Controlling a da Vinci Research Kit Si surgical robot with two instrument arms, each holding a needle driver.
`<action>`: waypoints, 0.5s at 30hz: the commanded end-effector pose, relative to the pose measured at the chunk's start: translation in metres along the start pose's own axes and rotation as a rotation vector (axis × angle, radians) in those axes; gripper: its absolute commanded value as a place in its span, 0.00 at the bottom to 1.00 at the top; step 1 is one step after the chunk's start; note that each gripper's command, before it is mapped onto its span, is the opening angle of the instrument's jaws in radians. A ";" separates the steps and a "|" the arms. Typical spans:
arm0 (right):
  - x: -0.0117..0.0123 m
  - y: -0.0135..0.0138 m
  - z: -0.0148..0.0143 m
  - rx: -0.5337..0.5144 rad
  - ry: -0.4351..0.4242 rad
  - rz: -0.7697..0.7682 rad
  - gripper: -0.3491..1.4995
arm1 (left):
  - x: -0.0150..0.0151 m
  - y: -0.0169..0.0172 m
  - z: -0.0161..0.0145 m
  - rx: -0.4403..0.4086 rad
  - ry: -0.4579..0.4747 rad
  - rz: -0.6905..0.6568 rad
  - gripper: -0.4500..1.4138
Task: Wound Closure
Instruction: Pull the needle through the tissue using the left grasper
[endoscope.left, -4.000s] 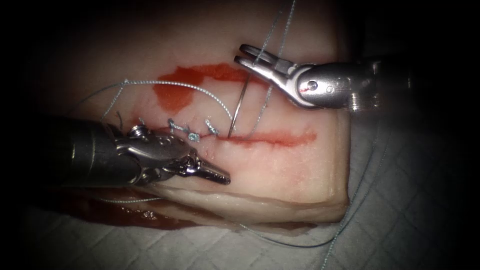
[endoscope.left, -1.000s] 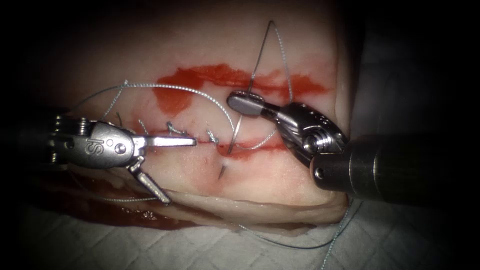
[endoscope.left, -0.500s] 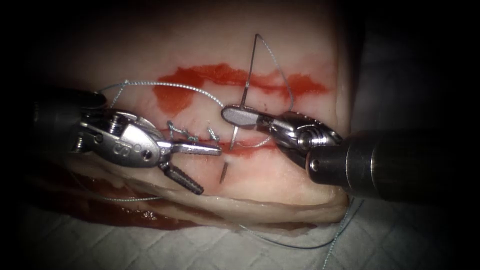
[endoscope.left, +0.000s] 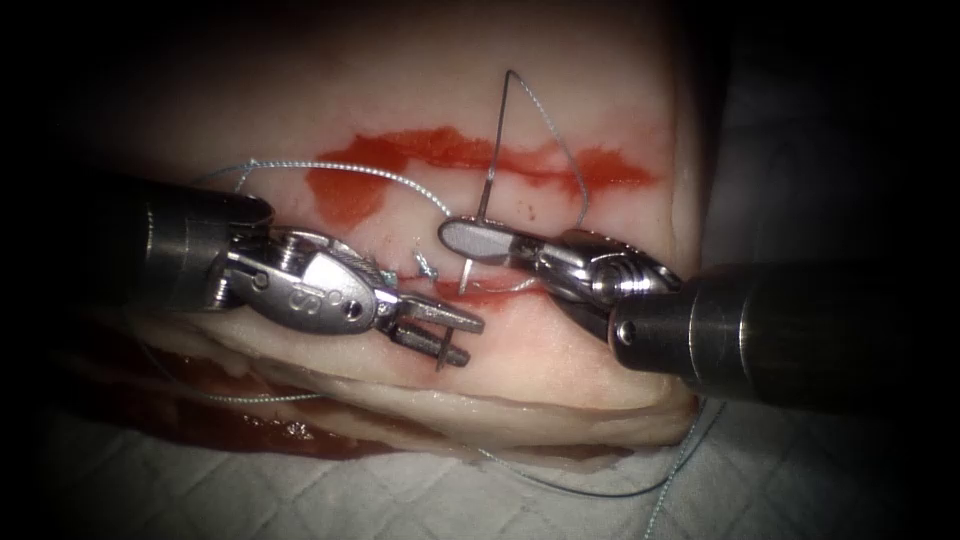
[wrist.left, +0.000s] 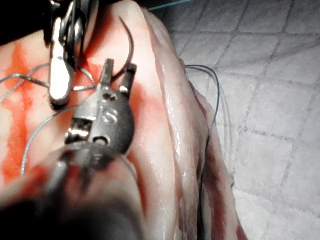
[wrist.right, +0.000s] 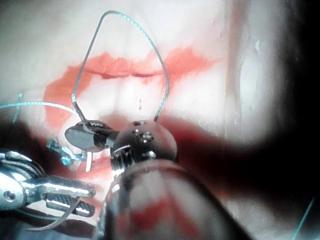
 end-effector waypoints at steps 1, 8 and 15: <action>0.0000 -0.0001 0.0010 -0.006 0.000 -0.002 0.00 | 0.0004 0.0002 0.0006 0.006 -0.003 -0.061 0.00; 0.0002 -0.0001 0.0013 0.014 -0.036 -0.161 0.56 | -0.0004 0.0003 0.0003 0.002 -0.061 -0.228 0.00; -0.0005 -0.0003 0.0014 0.085 -0.104 -0.594 0.75 | -0.0006 0.0003 -0.0002 -0.011 -0.208 -0.418 0.00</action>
